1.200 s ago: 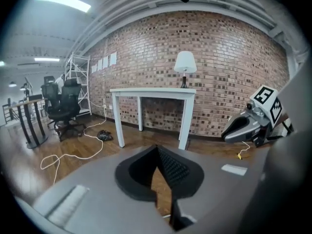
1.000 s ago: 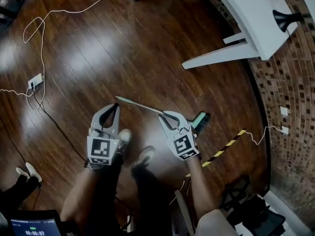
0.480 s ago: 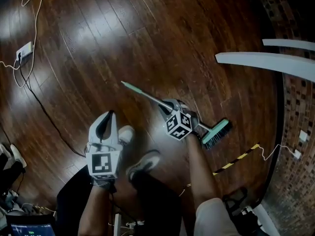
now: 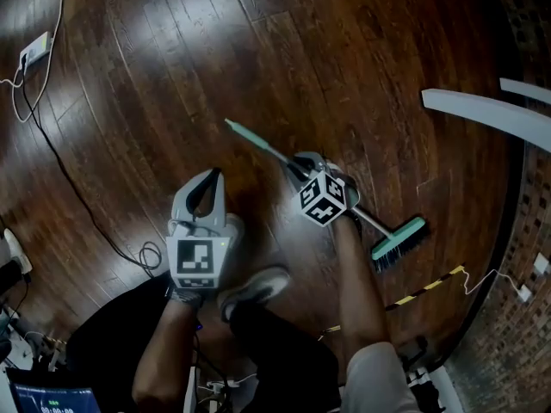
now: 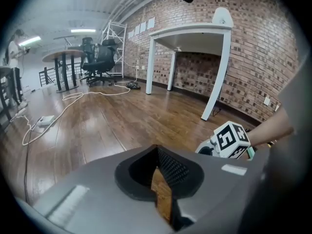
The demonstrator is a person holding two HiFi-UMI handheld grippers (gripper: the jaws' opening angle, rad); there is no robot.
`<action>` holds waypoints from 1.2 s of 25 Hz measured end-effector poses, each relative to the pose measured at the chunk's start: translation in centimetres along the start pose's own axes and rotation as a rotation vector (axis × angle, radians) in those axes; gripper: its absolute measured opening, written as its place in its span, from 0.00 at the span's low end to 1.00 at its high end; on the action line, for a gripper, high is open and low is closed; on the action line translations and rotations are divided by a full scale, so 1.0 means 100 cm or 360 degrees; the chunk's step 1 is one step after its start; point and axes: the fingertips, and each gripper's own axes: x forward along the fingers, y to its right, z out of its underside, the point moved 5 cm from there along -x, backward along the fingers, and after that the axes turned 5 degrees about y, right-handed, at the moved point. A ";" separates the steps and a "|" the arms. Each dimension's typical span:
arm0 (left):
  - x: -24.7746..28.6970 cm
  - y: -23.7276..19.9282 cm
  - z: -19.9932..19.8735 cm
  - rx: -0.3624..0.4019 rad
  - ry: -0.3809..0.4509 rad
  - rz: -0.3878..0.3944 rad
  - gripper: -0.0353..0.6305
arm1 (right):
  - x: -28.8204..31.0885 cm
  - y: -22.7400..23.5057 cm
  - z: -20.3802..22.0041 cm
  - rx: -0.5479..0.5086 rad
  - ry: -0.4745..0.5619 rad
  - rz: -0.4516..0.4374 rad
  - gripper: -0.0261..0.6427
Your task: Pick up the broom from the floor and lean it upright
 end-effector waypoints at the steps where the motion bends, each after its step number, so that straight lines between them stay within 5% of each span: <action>1: 0.003 0.001 0.006 -0.0003 -0.0014 0.0016 0.06 | 0.000 0.000 0.000 0.0026 0.0005 0.0001 0.19; 7: 0.011 0.018 0.016 0.0009 -0.0057 0.0130 0.06 | 0.005 -0.011 0.000 0.0030 -0.0160 -0.0107 0.23; 15: 0.009 0.029 0.015 0.0034 -0.0069 0.0172 0.06 | 0.018 -0.006 0.006 -0.0044 -0.0287 -0.0075 0.24; 23: 0.006 0.030 0.002 0.0049 -0.0066 0.0160 0.06 | 0.010 -0.004 0.005 0.0100 -0.0250 0.0120 0.18; 30: -0.023 0.047 -0.048 0.0104 -0.0062 0.0143 0.06 | -0.097 0.010 -0.010 0.0216 -0.0022 0.0453 0.17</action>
